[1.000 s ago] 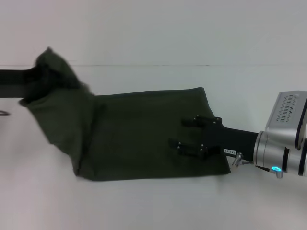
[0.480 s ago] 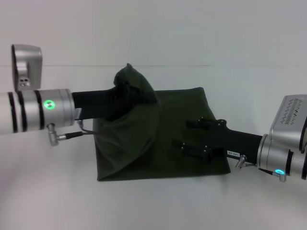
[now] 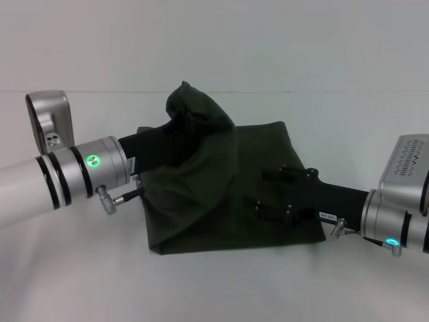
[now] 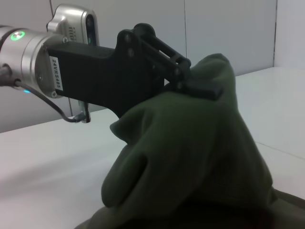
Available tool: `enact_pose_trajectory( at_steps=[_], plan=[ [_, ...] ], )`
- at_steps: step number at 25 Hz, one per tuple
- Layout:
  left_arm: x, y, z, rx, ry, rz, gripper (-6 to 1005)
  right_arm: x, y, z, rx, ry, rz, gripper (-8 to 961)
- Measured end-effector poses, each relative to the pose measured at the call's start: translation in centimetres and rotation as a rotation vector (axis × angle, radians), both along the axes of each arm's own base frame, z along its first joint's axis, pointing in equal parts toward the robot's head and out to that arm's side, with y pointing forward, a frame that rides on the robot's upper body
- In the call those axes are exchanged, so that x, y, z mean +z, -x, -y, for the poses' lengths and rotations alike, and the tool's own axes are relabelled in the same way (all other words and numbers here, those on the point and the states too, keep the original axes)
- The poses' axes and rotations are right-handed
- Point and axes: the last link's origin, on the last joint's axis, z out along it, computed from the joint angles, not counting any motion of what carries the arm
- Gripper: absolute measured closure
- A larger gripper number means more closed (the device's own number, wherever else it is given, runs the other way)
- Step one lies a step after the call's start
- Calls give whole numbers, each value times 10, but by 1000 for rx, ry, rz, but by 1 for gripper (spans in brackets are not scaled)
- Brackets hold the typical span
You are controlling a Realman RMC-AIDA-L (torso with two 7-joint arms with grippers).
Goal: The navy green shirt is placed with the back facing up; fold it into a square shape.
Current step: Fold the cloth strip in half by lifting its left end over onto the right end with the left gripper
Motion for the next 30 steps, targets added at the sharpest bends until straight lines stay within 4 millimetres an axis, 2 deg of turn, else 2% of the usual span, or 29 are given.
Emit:
enact_pose_trajectory(
  at_steps=[11,19,25,30],
  plan=[
    [-20,-6,5,-9,-49,39,913,0,-5,4,-13,2,-2,202],
    [-34,-19,9,-87,-165,51,839,4,-22,20,-57,-2,-20,203],
    [-34,-22,11,-79,-216,95,581,7,-41,39,-104,0,-36,203],
    [-15,-21,11,-143,-261,122,387,9,-61,61,-166,0,-45,203]
  ],
)
